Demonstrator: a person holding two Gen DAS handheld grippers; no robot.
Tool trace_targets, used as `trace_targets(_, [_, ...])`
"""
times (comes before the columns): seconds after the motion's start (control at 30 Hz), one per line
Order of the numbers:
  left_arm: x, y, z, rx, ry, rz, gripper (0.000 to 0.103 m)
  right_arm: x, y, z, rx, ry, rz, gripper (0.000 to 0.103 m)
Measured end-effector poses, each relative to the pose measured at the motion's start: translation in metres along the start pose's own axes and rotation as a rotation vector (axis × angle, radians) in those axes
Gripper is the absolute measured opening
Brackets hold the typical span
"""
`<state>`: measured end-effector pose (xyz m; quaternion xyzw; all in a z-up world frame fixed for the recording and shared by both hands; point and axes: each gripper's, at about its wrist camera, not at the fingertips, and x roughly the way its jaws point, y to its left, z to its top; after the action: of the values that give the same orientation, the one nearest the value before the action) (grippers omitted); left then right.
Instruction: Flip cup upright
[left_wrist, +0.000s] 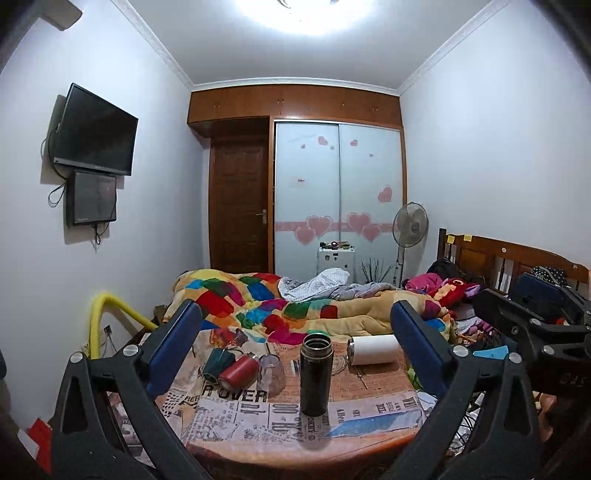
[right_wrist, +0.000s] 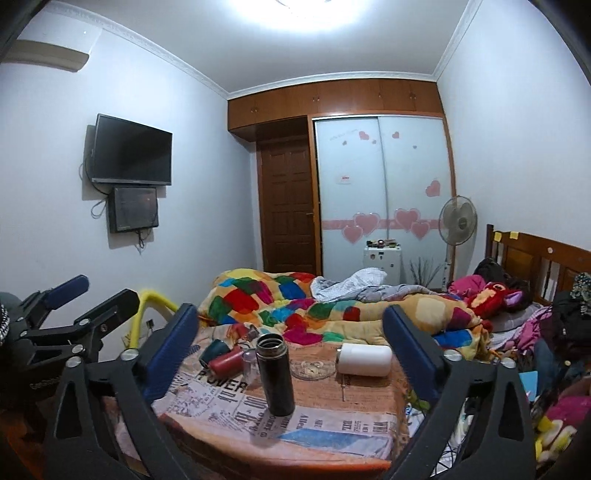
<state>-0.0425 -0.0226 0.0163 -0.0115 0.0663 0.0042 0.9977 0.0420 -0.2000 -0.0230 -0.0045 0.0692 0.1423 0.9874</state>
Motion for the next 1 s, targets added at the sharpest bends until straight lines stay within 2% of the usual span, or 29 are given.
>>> trace_targets(1.0, [0.001,0.0,-0.011,-0.007,0.027,0.009,0.103,-0.012,-0.004,-0.004,-0.019,0.018,-0.002,0.103])
